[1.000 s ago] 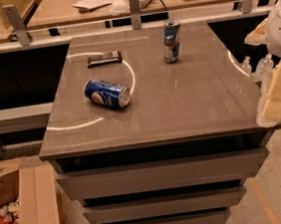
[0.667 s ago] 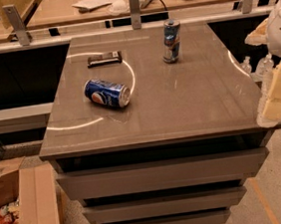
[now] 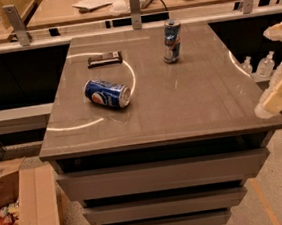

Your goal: Knock redbull can over

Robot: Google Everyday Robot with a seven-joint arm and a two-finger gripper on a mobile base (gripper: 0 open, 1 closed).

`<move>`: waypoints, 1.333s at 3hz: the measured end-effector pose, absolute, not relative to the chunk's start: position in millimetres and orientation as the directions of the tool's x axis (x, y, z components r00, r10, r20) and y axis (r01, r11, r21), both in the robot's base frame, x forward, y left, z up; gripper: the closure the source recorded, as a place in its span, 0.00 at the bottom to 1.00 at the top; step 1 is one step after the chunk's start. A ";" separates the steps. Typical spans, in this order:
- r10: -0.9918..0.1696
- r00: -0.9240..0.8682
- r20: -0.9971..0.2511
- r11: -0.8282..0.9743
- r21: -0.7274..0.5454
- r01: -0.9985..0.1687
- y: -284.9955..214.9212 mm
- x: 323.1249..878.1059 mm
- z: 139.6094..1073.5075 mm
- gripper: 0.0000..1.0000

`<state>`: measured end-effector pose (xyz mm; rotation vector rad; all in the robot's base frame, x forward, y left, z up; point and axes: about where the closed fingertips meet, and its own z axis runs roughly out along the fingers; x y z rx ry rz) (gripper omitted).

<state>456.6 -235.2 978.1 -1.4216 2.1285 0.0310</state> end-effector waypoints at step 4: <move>-0.280 0.004 -0.960 0.837 -0.246 -0.489 -310.4 579.5 1008.1 0.00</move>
Offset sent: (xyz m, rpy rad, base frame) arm 0.0989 -0.0821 0.0367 0.6241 -0.5985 -0.2927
